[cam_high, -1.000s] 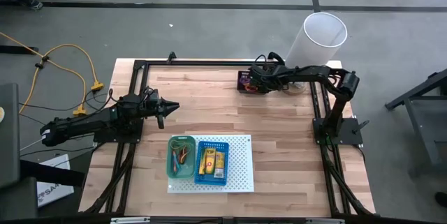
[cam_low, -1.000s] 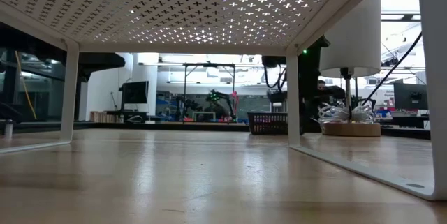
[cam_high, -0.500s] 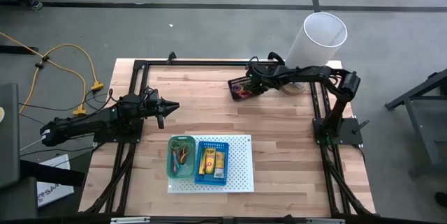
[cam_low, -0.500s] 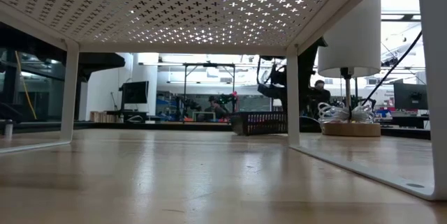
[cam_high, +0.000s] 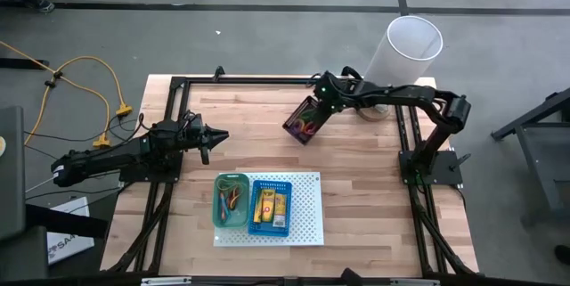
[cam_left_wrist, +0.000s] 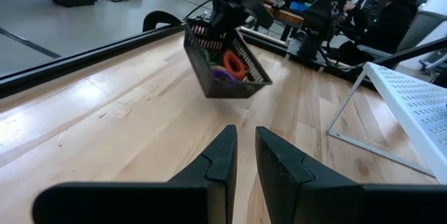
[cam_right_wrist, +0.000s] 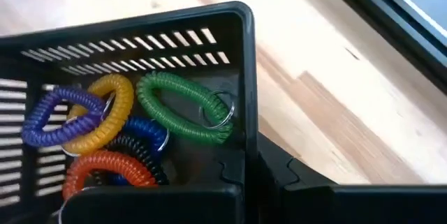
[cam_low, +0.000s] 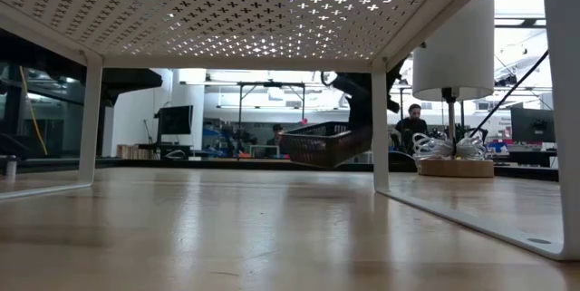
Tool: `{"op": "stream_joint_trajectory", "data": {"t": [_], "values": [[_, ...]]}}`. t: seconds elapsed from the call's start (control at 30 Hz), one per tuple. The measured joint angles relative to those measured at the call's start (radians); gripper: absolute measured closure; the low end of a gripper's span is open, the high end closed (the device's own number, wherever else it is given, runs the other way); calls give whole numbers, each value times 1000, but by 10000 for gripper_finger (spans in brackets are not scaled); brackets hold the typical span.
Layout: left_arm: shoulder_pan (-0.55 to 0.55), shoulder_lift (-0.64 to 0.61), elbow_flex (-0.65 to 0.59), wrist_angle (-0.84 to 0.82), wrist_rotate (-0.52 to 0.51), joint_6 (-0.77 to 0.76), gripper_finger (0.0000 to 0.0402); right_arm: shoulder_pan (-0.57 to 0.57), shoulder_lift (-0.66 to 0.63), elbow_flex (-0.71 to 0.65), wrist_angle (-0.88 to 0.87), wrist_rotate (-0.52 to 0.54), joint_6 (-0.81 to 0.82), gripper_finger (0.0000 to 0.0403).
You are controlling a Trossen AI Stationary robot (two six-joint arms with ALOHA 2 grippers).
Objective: Pick & Place Office Desk Supplies
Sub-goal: Put the black bin on the shelf
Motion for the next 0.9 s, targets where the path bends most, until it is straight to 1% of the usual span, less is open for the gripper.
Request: {"op": "stream_joint_trajectory", "data": {"t": [0.17,0.4,0.53,0.67,0.8,0.9], "values": [[0,0,0,0,0,0,351,-1,0,4,6,-51,-109,400],[0,0,0,0,0,0,351,-16,0,4,4,-110,-117,400],[0,0,0,0,0,0,351,-16,-1,5,7,-120,-117,400],[0,0,0,0,0,0,351,-26,-31,7,17,-128,-120,400],[0,0,0,0,0,0,351,-34,-57,49,-10,-159,-127,400],[0,0,0,0,0,0,351,-32,-73,112,-42,-196,-164,400]]}}
